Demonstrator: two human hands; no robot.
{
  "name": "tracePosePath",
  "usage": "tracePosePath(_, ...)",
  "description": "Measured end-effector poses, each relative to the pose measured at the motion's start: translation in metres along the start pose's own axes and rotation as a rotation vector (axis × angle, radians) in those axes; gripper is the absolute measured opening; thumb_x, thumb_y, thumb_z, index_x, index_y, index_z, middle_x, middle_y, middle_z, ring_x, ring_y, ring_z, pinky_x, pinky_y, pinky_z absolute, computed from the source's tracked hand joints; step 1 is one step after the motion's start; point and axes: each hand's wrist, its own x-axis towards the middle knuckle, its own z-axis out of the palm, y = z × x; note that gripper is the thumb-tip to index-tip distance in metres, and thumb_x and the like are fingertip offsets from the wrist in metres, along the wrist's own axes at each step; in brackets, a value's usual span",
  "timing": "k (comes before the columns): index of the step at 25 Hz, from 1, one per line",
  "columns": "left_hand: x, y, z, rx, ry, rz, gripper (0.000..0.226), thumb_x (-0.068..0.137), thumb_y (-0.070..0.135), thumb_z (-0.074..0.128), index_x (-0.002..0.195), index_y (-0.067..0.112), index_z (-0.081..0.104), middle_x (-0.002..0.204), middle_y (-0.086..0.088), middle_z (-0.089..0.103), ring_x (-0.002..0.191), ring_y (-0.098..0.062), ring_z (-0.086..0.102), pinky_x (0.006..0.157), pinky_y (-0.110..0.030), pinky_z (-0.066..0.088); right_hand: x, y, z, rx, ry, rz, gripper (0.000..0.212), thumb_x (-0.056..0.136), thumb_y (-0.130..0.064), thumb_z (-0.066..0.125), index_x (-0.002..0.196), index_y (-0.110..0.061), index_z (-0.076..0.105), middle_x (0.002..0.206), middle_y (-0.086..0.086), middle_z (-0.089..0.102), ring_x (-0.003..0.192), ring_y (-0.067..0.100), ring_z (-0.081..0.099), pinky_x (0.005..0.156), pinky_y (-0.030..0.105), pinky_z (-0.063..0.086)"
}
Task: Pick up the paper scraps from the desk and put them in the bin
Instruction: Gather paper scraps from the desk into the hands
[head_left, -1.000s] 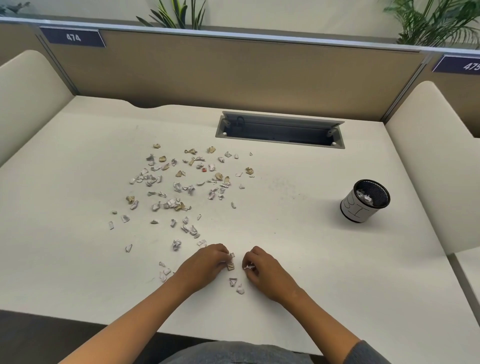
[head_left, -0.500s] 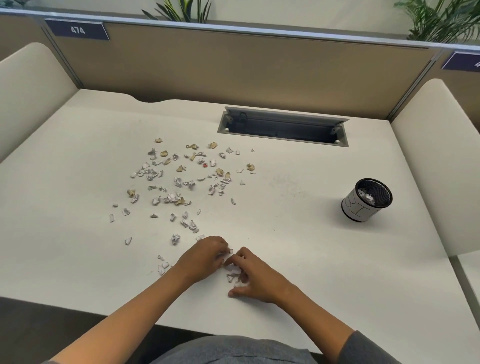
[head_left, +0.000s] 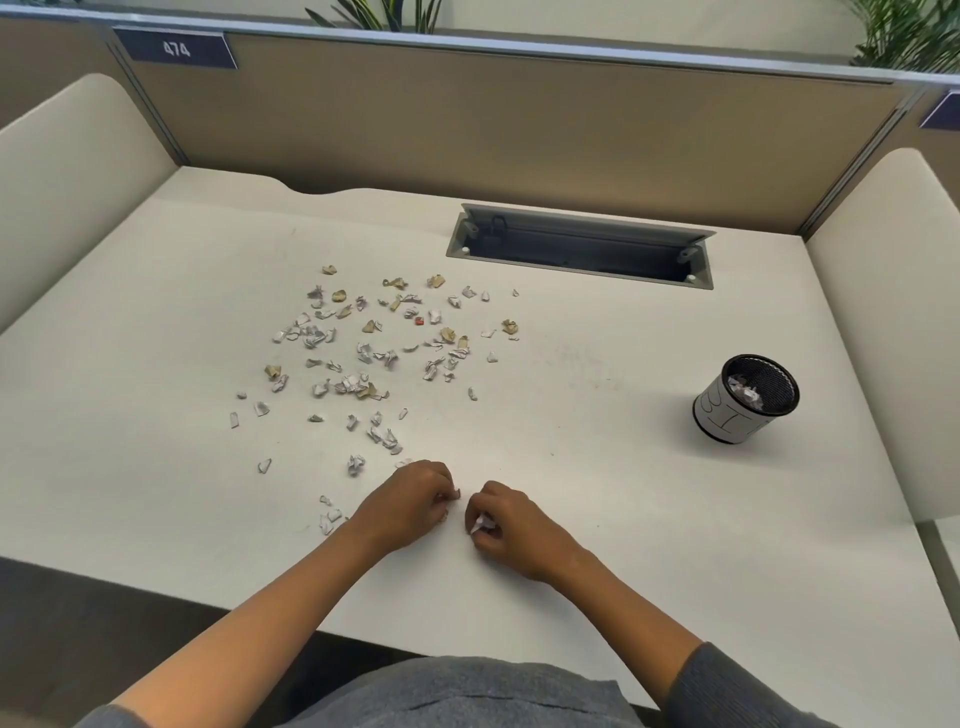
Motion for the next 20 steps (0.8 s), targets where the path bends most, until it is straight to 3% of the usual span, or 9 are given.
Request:
tracePosePath(3,0.000,0.002,-0.004,-0.235,0.096,-0.173,0.015,0.079,0.006,0.068,0.088,0.014,0.077,0.090,0.005,0.073,0.080,-0.008,0.068,0.077,-0.023,0.055,-0.003,0.008,-0.014,0.213,0.126,0.138,0.011,0.083,-0.012,0.060,0.085,-0.021,0.067,0.085,-0.005,0.060,0.073,0.007,0.055,0.071,0.020,0.045)
tracePosePath(7,0.001,-0.002,-0.013,-0.508,0.181,-0.356,0.014,0.075,0.007,0.075,0.081,0.018,0.080,0.078,0.006,0.076,0.074,-0.001,0.070,0.069,-0.011,0.053,-0.011,0.024,-0.038,0.532,0.221,0.294,0.005,0.084,-0.010,0.067,0.083,-0.014,0.069,0.075,-0.004,0.071,0.068,0.005,0.070,0.065,0.013,0.047)
tracePosePath(11,0.003,-0.003,-0.019,-0.901,0.210,-0.489,0.014,0.078,0.001,0.074,0.087,0.010,0.079,0.084,-0.003,0.078,0.085,-0.011,0.074,0.075,-0.018,0.055,-0.019,0.039,-0.058,0.706,0.292,0.358,0.003,0.086,-0.013,0.070,0.086,-0.010,0.071,0.081,0.000,0.069,0.077,0.012,0.074,0.082,0.029,0.055)
tracePosePath(15,0.015,0.015,-0.016,-1.154,0.179,-0.542,0.015,0.079,-0.006,0.070,0.088,0.004,0.077,0.089,-0.012,0.077,0.088,-0.020,0.074,0.070,-0.016,0.056,-0.027,0.054,-0.082,0.811,0.358,0.366,0.003,0.086,-0.011,0.070,0.083,-0.011,0.072,0.074,-0.007,0.065,0.078,0.015,0.074,0.092,0.035,0.056)
tracePosePath(20,0.049,0.063,-0.008,-1.289,0.107,-0.495,0.015,0.078,-0.009,0.070,0.091,-0.003,0.076,0.093,-0.019,0.076,0.089,-0.024,0.073,0.072,-0.017,0.056,-0.045,0.080,-0.148,0.878,0.636,0.325,0.013,0.089,-0.002,0.067,0.081,-0.011,0.071,0.076,-0.003,0.070,0.075,0.011,0.070,0.085,0.026,0.058)
